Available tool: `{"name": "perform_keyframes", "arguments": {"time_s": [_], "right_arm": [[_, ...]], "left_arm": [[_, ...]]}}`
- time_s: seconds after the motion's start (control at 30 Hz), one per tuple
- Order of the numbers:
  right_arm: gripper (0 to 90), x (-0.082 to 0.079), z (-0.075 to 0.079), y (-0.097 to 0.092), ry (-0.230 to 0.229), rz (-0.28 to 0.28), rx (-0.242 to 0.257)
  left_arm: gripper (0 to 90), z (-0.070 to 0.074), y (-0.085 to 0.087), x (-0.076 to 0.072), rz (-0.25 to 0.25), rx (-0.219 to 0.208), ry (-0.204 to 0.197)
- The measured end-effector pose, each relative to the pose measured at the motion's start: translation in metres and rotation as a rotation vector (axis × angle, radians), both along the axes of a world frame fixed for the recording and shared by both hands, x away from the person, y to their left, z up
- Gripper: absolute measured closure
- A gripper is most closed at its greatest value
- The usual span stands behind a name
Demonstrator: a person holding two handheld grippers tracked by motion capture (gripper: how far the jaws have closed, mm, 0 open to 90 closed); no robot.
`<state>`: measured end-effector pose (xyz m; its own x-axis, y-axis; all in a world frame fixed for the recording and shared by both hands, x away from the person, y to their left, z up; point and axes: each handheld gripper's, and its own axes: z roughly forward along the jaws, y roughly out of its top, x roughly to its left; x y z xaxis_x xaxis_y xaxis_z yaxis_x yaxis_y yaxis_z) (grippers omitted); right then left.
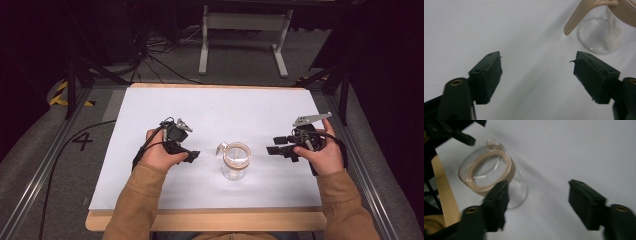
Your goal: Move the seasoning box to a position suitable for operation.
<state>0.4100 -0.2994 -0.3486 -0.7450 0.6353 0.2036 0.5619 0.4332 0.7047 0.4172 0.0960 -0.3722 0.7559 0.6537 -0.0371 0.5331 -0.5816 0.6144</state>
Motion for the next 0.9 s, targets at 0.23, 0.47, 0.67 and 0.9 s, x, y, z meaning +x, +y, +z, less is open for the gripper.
{"name": "perform_keyframes", "arguments": {"time_s": [0.23, 0.47, 0.67, 0.9], "right_arm": [[54.3, 0.003, -0.005, -0.005, -0.057, -0.020, -0.126], [69.7, -0.006, -0.001, -0.005, -0.100, -0.030, -0.113], [74.9, -0.016, -0.001, -0.005, -0.121, -0.020, -0.123], [73.9, -0.023, -0.004, -0.008, -0.117, -0.022, -0.137]], "left_arm": [[51.2, 0.006, -0.002, -0.004, -0.074, 0.033, 0.014], [64.4, 0.014, -0.003, -0.006, -0.076, -0.046, -0.023], [74.4, 0.013, -0.011, -0.002, -0.097, -0.084, 0.012], [77.9, 0.003, -0.032, 0.005, -0.129, -0.030, 0.073]]}}
